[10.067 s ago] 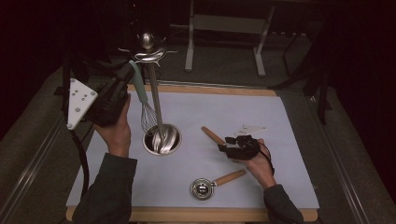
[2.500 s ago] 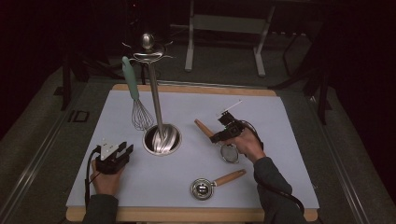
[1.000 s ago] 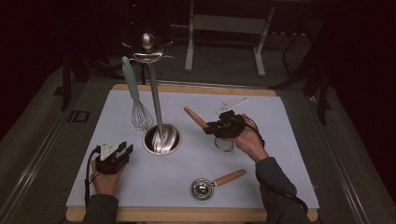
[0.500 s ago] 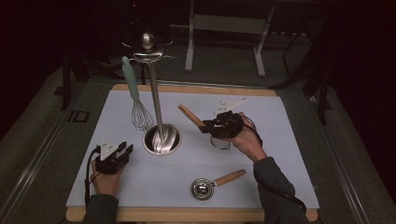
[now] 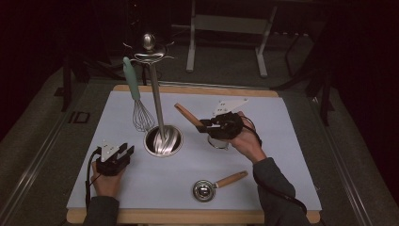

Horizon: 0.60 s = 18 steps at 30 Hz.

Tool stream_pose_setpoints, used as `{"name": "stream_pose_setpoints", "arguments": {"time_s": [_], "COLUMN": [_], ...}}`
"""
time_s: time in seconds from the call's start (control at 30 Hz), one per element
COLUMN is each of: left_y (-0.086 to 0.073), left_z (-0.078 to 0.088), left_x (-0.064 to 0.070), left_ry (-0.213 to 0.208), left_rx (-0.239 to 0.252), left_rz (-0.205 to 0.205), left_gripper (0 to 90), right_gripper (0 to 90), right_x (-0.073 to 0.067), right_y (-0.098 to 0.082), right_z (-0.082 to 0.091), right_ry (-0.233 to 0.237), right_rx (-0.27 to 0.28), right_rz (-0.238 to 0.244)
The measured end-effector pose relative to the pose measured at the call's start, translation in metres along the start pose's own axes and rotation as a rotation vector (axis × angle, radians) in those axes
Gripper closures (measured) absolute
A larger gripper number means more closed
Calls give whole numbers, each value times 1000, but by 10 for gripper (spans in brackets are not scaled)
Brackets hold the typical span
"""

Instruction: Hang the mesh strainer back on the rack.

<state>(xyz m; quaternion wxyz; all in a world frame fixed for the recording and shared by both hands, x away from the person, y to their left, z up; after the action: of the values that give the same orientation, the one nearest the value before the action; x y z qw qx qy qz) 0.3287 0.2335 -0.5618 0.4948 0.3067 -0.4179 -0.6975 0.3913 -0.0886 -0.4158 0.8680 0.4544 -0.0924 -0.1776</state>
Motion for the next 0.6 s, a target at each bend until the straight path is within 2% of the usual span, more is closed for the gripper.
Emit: {"name": "stream_pose_setpoints", "arguments": {"time_s": [0.27,0.6], "left_y": [0,0], "left_z": [0,0], "left_x": [0,0], "left_ry": [-1,0], "left_rx": [1,0], "left_rz": [1,-1], "left_gripper": [674,674], "right_gripper": [721,721], "right_x": [-4,-12], "right_y": [9,14], "right_z": [1,3], "right_ry": [5,11], "right_rx": [31,41], "right_rz": [22,59]}}
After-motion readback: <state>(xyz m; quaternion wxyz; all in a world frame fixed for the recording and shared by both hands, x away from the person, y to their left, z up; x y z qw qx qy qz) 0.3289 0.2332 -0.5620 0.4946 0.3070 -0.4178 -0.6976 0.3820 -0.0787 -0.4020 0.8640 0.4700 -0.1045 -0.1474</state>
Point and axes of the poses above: each handheld gripper's, and its own axes: z roughly backward along the jaws, y roughly out of its top, x roughly to its right, the point moved 5 cm from there along -z, roughly forward along the jaws, and after that the axes turned 1 degree about -z, right-handed, at the moved point
